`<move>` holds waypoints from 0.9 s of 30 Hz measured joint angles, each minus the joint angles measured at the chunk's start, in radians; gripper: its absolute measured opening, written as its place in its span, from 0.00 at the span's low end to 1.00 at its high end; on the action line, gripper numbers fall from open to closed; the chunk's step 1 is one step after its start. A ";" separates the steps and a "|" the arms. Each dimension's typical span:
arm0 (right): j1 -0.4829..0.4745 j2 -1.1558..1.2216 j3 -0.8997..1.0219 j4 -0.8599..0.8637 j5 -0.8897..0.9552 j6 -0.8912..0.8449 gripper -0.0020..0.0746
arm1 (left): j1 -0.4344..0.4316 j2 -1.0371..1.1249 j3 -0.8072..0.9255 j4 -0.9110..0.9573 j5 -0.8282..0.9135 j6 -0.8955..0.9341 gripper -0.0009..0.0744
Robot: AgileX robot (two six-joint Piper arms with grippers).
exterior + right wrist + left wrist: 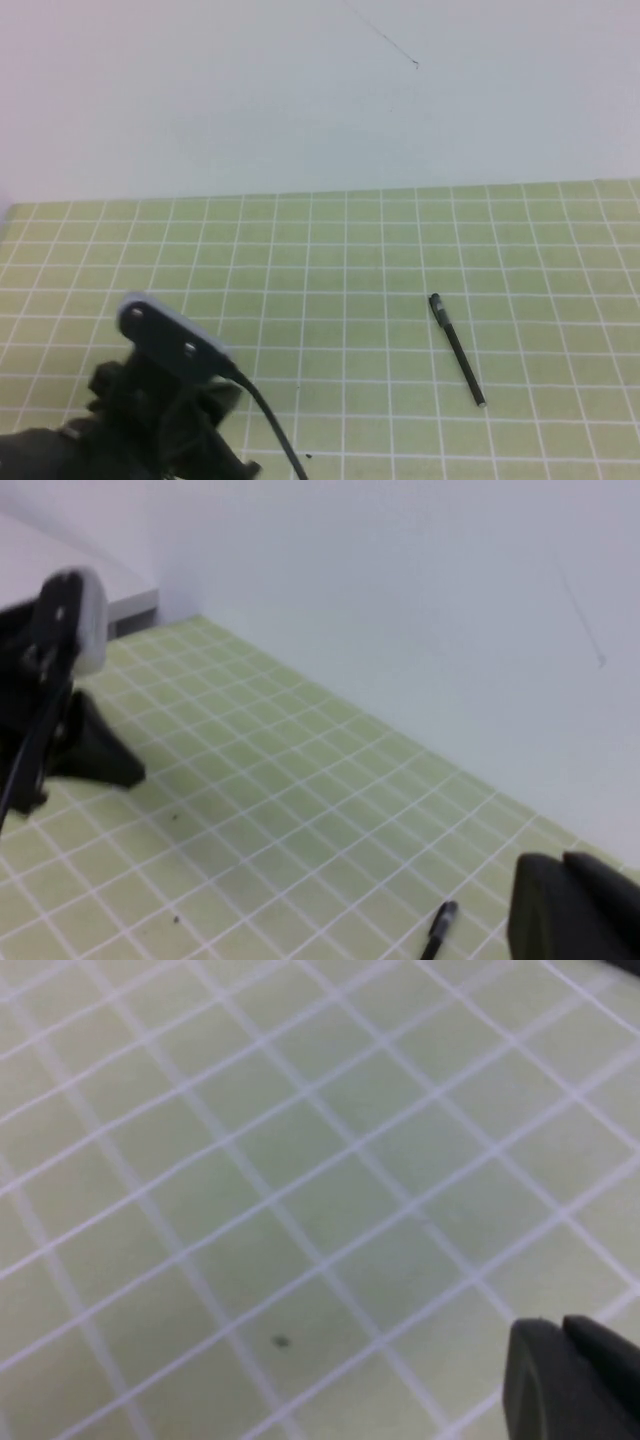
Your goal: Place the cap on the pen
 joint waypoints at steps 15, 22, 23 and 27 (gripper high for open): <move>0.000 0.008 0.059 -0.004 -0.004 0.000 0.02 | 0.054 0.150 0.008 -0.002 0.074 0.000 0.01; 0.000 0.053 0.066 -0.012 -0.010 0.000 0.02 | 0.054 0.040 0.051 0.005 0.114 0.000 0.01; 0.000 0.060 0.066 -0.013 -0.014 0.000 0.02 | 0.054 0.005 0.051 0.010 0.114 0.000 0.01; 0.000 0.063 0.066 -0.013 -0.014 0.000 0.02 | 0.054 -0.150 0.051 0.009 0.159 0.000 0.01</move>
